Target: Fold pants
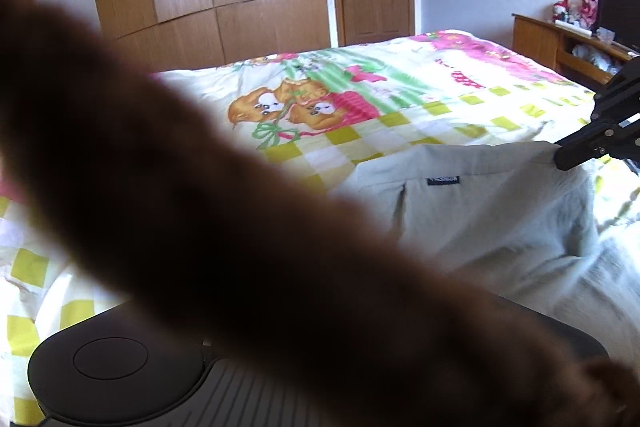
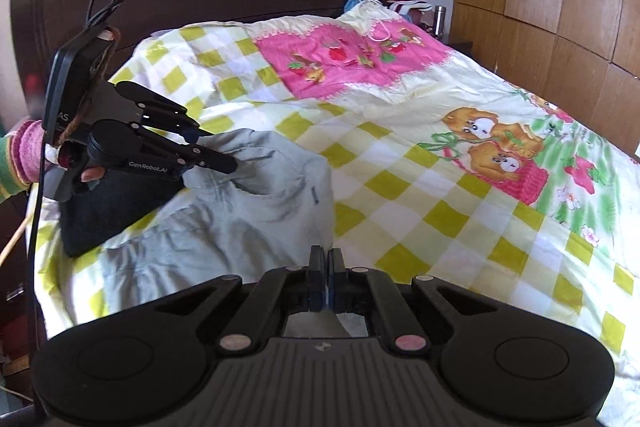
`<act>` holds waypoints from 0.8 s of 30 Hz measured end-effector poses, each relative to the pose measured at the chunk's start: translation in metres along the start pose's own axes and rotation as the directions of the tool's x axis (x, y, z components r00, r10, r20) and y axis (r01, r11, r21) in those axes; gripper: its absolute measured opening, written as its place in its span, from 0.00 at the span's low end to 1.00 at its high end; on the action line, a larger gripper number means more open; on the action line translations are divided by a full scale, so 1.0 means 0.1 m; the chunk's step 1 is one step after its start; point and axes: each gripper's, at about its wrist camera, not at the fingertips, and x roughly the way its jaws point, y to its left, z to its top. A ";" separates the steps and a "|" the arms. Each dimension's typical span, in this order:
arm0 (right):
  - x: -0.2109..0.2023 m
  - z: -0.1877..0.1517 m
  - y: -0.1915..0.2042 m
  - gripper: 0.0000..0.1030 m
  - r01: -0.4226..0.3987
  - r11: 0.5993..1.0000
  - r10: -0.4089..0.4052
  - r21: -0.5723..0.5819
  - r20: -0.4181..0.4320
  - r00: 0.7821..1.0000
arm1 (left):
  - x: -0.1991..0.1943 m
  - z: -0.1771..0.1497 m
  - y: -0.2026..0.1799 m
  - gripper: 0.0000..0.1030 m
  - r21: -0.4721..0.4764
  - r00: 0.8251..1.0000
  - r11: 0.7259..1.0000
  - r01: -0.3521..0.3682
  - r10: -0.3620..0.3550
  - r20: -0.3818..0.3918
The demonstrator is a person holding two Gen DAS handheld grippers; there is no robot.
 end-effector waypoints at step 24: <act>0.22 -0.84 1.09 0.19 -0.112 0.993 0.115 0.025 -0.207 0.972 | -0.63 -1.21 -0.38 0.25 0.139 0.957 0.947 -0.291 0.288 0.038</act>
